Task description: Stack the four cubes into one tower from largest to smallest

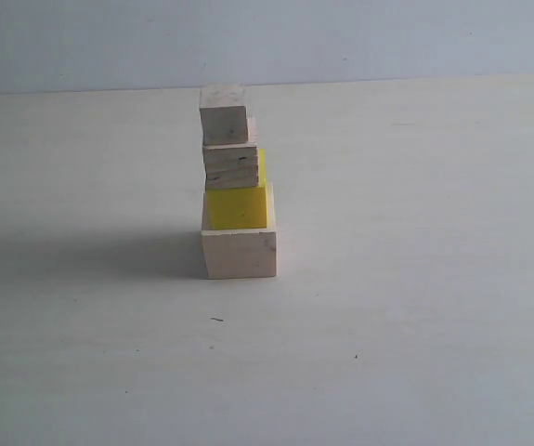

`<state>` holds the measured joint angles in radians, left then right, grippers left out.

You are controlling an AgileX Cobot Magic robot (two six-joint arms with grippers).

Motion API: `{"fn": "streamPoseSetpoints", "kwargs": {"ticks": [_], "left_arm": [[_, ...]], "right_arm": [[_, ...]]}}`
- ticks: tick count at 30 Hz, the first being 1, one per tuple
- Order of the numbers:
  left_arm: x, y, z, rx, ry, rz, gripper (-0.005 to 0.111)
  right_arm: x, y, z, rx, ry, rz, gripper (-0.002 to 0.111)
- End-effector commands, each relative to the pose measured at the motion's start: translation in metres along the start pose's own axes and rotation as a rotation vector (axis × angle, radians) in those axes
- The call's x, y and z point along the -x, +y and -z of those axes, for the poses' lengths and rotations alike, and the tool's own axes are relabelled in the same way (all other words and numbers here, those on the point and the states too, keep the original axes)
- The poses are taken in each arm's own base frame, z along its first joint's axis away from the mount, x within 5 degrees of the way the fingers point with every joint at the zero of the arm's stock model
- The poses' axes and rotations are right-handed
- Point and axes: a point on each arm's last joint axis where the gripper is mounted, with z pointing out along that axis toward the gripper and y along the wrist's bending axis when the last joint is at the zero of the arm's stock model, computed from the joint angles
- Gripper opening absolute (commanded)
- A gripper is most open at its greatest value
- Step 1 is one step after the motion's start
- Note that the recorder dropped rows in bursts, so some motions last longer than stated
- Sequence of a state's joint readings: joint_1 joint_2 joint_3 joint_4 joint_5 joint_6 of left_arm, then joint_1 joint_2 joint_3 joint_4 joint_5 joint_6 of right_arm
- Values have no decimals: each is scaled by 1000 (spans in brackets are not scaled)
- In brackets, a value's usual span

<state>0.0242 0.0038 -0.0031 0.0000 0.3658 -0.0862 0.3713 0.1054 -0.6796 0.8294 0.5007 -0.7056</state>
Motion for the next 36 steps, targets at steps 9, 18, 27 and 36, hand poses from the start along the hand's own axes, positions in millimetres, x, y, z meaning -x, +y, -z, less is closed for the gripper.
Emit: {"fn": "streamPoseSetpoints", "kwargs": {"ticks": [9,18,27,36], "left_arm": [[0,-1,0,-8,-10,7,0],[0,-1,0,-8,-10,7,0],[0,-1,0,-8,-10,7,0],[0,-1,0,-8,-11,7,0]], "right_arm": [[-2,5,8,-183,-24,127,0],[-54,-24,-3,-627,192,125,0],[-139,-51,4,-726,268,-25,0],[-189,-58,12,-761,346,-97,0]]}}
